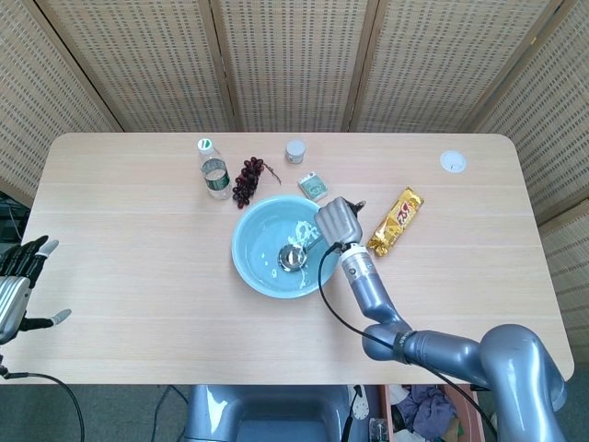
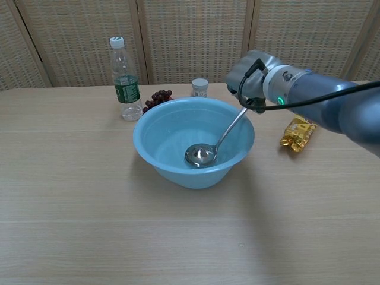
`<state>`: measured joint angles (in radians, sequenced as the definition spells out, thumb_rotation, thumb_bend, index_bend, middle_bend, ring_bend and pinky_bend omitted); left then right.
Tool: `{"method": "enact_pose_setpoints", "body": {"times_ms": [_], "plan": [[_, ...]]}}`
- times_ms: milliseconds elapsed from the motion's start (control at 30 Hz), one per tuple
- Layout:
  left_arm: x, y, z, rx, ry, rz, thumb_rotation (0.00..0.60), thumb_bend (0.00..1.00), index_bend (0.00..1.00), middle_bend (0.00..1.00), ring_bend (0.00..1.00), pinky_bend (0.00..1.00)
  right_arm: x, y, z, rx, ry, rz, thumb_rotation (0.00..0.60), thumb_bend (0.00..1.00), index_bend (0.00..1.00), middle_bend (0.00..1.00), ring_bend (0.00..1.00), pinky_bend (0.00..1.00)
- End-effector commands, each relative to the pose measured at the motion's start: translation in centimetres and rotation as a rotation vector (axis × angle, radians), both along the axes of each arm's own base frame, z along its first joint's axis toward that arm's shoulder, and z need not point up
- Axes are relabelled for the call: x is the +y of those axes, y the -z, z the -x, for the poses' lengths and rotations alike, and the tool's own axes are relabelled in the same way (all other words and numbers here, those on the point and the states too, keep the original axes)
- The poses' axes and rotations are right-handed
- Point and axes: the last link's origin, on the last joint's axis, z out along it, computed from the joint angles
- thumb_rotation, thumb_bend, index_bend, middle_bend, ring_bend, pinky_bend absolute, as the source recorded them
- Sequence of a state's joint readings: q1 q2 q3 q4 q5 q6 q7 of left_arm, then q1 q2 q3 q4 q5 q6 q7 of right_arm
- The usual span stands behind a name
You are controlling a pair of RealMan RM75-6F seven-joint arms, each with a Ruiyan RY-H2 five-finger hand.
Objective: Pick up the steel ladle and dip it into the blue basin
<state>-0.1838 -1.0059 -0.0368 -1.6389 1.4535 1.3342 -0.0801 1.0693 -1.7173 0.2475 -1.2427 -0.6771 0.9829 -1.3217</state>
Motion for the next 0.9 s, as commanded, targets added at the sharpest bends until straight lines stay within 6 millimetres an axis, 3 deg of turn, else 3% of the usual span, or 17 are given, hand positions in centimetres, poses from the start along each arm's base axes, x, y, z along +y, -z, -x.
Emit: {"method": "enact_pose_setpoints", "body": {"times_ms": [33,467,900], "plan": [[-0.1,0.0,0.0,-0.001,0.001,0.000,0.600,0.00,0.00,0.00,0.00,0.00,-0.1,-1.8,-0.4,-0.112,0.103,-0.012,0.600,0.81,0.79,1.00,0.98,1.00],[-0.2,-0.2,-0.1,-0.010,0.010,-0.003,0.600,0.00,0.00,0.00,0.00,0.00,-0.3,-6.2,-1.6,-0.292,0.210,-0.010,0.600,0.82,0.79,1.00,0.98,1.00],[-0.1,-0.1,0.0,-0.007,0.006,0.001,0.600,0.00,0.00,0.00,0.00,0.00,-0.4,-8.4,-3.1,-0.364,0.259,-0.013,0.600,0.82,0.79,1.00,0.98,1.00]]}}
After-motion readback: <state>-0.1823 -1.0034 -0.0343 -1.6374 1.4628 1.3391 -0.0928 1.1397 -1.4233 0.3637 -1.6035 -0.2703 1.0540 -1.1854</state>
